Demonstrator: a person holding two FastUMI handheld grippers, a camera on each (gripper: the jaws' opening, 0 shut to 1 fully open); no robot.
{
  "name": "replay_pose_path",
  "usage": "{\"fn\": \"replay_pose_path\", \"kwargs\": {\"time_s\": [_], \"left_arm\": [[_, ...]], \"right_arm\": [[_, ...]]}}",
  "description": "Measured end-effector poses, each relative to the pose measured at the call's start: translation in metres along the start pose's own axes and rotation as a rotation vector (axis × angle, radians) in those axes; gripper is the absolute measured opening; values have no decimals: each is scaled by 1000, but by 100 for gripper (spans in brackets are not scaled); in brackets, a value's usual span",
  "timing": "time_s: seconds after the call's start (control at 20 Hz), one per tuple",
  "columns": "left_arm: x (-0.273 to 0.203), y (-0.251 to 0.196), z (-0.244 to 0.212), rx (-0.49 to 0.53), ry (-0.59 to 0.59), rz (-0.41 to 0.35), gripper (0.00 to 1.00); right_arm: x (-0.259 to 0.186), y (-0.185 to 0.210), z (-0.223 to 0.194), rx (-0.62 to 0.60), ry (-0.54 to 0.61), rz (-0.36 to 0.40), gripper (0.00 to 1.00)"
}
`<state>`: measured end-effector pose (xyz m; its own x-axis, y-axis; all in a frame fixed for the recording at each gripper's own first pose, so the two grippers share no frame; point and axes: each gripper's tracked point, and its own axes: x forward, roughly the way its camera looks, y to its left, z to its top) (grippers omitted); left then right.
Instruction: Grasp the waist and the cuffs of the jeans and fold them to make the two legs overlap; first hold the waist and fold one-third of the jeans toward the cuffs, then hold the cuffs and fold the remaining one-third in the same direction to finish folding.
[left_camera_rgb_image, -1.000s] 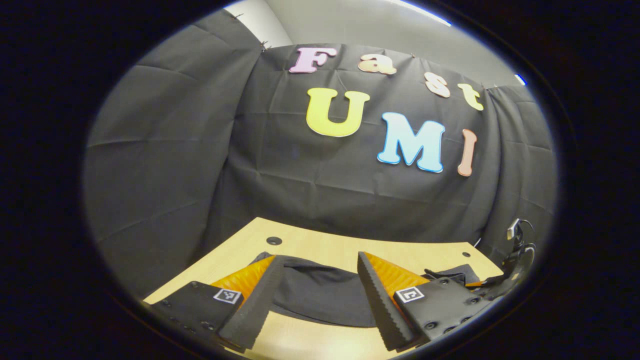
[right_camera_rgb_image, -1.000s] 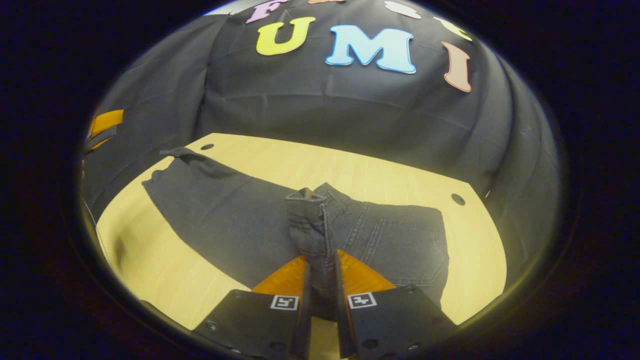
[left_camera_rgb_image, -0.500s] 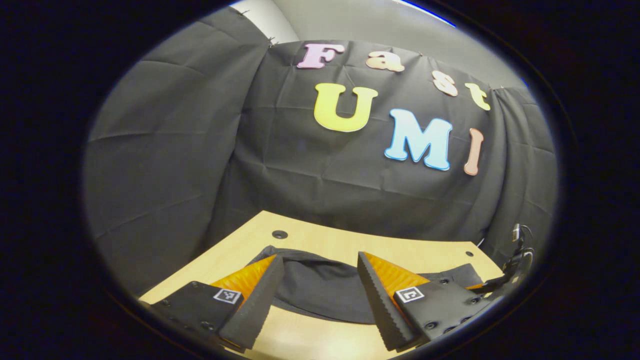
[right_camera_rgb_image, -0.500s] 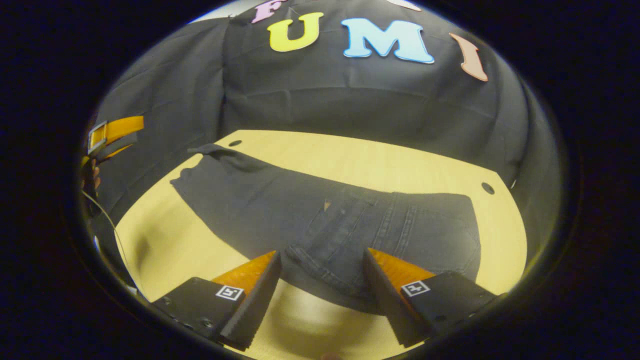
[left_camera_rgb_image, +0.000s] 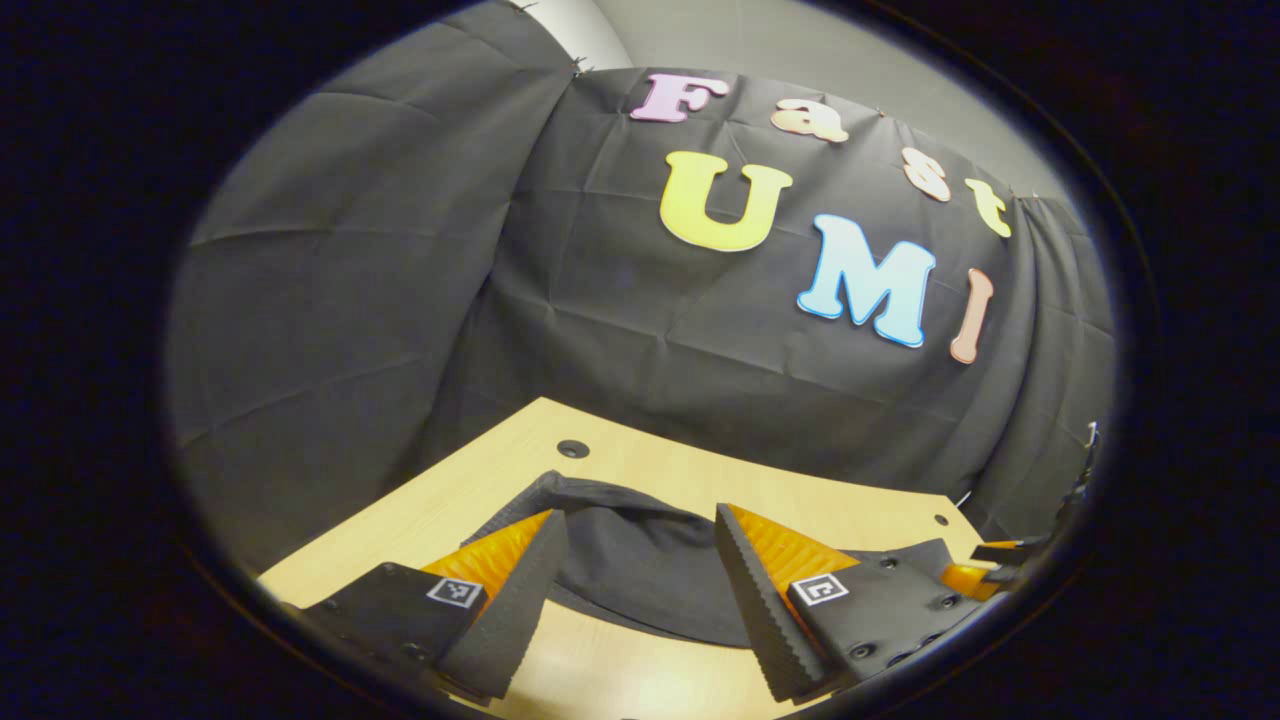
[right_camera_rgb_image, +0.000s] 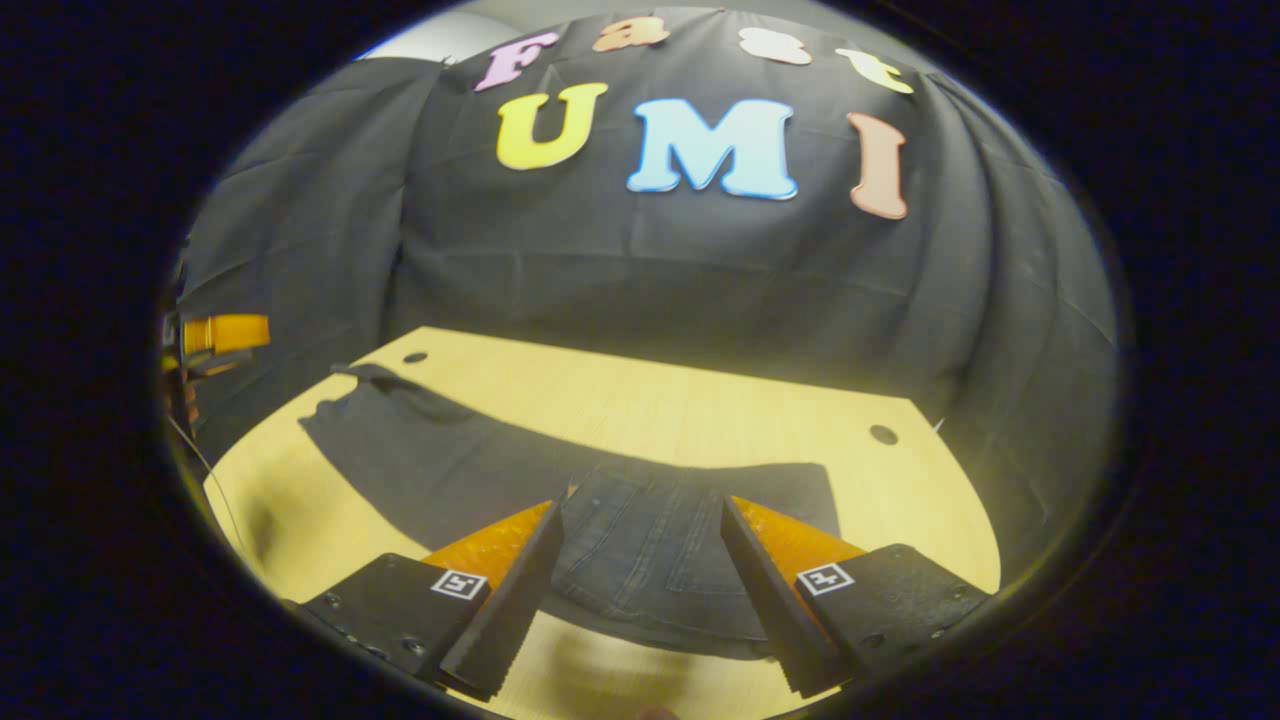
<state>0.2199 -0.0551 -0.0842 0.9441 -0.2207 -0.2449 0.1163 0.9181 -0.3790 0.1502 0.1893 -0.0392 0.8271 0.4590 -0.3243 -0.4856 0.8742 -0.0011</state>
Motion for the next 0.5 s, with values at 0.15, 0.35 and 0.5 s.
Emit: {"fn": "replay_pose_path", "kwargs": {"time_s": [0.15, 0.35, 0.5], "left_arm": [[8, 12, -8, -53, 32, 6, 96], [23, 41, -28, -179, 112, 24, 96], [40, 65, -48, -341, 207, 73, 96]], "right_arm": [[-17, -21, 29, 64, -73, -48, 96], [-34, -44, 46, 124, -108, -95, 96], [-37, -52, 49, 144, -110, -106, 96]]}}
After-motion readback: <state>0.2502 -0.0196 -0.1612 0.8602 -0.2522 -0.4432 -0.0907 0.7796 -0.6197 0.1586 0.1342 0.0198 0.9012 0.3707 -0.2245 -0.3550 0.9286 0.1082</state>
